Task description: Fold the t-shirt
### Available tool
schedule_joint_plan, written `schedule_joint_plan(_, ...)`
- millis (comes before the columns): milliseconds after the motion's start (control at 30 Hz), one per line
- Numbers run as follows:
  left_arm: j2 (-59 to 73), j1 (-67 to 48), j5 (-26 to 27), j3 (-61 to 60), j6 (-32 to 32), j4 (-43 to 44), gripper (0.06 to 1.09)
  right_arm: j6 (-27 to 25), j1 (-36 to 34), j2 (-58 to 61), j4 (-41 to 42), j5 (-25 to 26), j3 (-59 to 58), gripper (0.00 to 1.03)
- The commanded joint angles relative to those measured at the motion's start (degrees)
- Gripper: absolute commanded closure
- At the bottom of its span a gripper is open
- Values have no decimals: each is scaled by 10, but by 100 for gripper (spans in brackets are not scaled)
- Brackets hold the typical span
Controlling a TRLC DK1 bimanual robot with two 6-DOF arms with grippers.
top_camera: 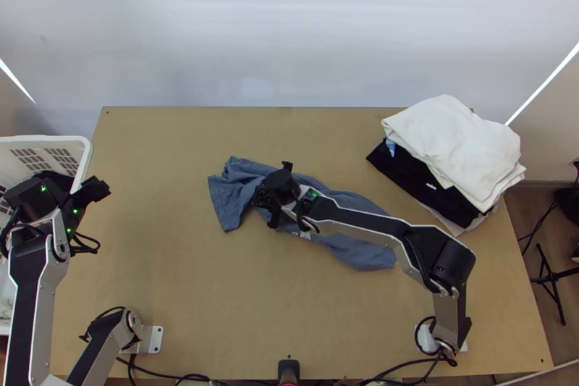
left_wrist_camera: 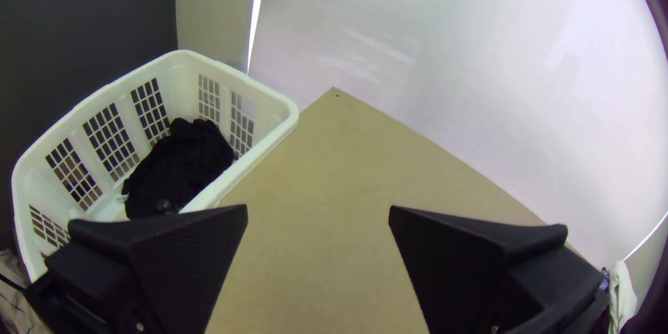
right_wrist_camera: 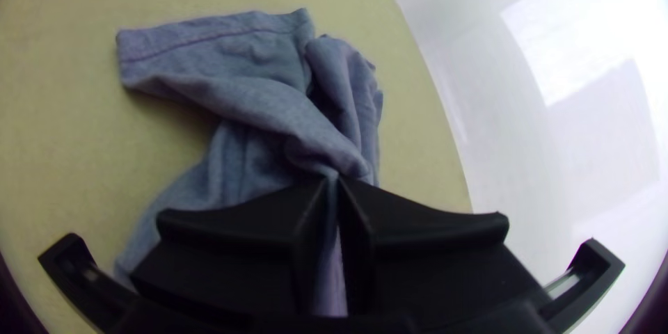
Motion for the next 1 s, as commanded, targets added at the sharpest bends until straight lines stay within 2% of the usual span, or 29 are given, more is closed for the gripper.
schedule_joint_plan(0, 1, 0, -1, 1, 0, -1, 10, 55, -8, -33, -7, -2, 2, 100)
schedule_joint_plan(200, 1, -13, 1, 1, -10, -2, 10, 257, -24, -99, -207, -2, 146, 100)
schedule_joint_plan(400, 3, -113, 0, -6, -11, -8, 10, 380, -48, -102, -372, -1, 375, 100)
schedule_joint_plan(533, 14, -164, 1, 6, -12, -5, 10, 428, -78, -102, -439, 1, 509, 100)
schedule_joint_plan(600, 24, -180, 1, 14, -12, -4, 10, 439, -95, -113, -453, 10, 540, 100)
schedule_joint_plan(967, 93, -287, 1, 41, -23, 44, 10, 479, -182, -233, -557, 27, 488, 100)
